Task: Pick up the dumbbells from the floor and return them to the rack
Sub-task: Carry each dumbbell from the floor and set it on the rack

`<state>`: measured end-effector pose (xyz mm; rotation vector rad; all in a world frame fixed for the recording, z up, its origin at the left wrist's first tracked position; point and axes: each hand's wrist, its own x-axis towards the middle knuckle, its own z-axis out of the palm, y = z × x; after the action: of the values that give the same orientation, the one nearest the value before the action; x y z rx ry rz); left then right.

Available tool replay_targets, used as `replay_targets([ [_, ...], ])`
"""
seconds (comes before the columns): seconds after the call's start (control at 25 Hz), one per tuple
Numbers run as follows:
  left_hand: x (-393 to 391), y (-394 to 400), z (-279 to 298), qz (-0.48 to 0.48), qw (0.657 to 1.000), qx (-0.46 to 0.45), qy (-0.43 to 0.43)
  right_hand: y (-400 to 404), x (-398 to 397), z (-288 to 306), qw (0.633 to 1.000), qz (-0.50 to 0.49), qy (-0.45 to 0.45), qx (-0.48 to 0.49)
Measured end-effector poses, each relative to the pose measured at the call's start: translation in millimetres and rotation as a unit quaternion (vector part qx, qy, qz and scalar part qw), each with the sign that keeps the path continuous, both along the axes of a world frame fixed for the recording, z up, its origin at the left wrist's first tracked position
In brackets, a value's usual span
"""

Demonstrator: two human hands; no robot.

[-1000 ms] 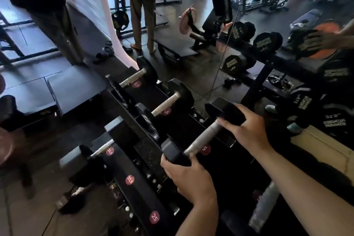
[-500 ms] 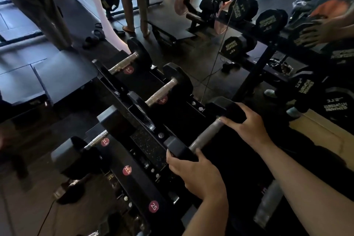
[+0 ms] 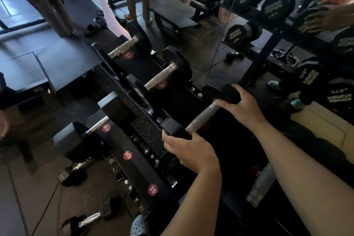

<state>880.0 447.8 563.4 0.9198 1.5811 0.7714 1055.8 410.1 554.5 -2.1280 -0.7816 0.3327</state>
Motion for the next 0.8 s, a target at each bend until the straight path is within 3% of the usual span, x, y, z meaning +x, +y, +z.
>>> replay_targets([
  [0.4,-24,15,2,-0.092,0.993,-0.042,-0.056,2,1,10,0.989,-0.023,0.003,-0.146],
  [0.64,-53,46,-7,-0.219,0.942,-0.197,-0.159,-1,0,15,0.984,-0.017,0.049,-0.17],
  [0.8,-51,56,-15,-0.24,0.938,-0.191,-0.16,5,0,20,0.981,-0.026,0.021,-0.192],
])
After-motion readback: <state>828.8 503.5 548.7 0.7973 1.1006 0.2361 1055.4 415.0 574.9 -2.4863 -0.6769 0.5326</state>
